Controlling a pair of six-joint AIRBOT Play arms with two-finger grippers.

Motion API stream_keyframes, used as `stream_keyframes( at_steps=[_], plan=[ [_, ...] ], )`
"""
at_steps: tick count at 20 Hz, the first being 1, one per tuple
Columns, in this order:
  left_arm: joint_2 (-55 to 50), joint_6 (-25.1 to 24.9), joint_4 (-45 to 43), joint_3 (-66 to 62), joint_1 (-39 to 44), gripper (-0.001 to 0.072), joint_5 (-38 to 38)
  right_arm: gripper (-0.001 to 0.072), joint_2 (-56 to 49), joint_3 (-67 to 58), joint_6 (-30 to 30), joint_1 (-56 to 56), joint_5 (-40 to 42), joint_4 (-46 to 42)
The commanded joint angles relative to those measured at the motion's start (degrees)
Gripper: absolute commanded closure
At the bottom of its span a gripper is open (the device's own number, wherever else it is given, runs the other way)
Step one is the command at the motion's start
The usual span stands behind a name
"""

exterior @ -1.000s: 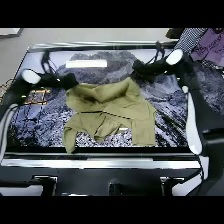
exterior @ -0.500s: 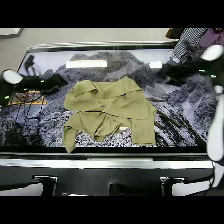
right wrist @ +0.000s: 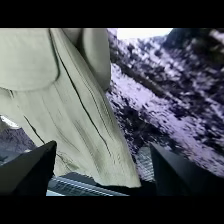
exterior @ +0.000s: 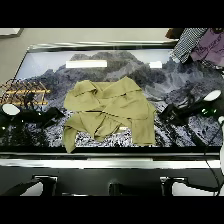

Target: Fold the clothes and pants, and hang the long-sleeved shirts on hangers.

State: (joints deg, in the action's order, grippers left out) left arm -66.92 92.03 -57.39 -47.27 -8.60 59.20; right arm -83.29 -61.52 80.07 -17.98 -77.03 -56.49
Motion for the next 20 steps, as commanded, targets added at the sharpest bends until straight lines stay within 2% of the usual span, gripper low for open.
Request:
stream_keyframes(
  at_steps=[1, 5, 6, 7, 8, 9, 12, 16, 20],
  plan=[
    [0.9, -0.1, 0.4, 3.5, 0.1, 0.0015, -1.3, 0.0047, -0.5, 9.6, -3.5, 1.6, 7.3, 5.5],
    [0.8, -0.1, 0.4, 3.5, 0.1, 0.0015, -1.8, 0.006, -4.3, 10.1, -4.0, 6.4, 8.3, 5.7],
    [0.6, -0.1, 0.4, 3.5, 0.1, 0.0015, -1.8, 0.0212, -4.6, 10.1, -4.0, 7.2, 8.5, 5.8],
    [0.4, -0.2, 0.4, 3.5, 0.1, 0.0015, -1.8, 0.0471, -4.4, 10.0, -4.4, 7.5, 8.6, 6.1],
    [0.0, -0.6, 0.4, 3.5, 0.1, 0.0015, -1.8, 0.0609, -3.8, 10.0, -4.7, 7.5, 8.5, 6.3],
    [-0.5, -0.7, 0.4, 3.5, 0.2, 0.0014, -1.8, 0.0686, -2.6, 10.0, -4.7, 7.5, 8.7, 6.0],
    [-2.6, -1.8, 0.8, 3.5, 0.9, 0.0015, -1.8, 0.0687, 3.3, 8.3, -2.3, 7.5, 7.3, 2.8],
    [-5.3, -3.3, 0.9, 3.5, 3.1, 0.0015, -3.4, 0.0687, 14.5, 5.5, 5.7, 7.5, 5.9, -4.5],
    [-7.3, -3.6, 2.6, 3.5, 5.8, 0.0015, -7.6, 0.0687, 21.4, 5.5, 8.8, 7.5, 4.6, -4.9]
  ],
)
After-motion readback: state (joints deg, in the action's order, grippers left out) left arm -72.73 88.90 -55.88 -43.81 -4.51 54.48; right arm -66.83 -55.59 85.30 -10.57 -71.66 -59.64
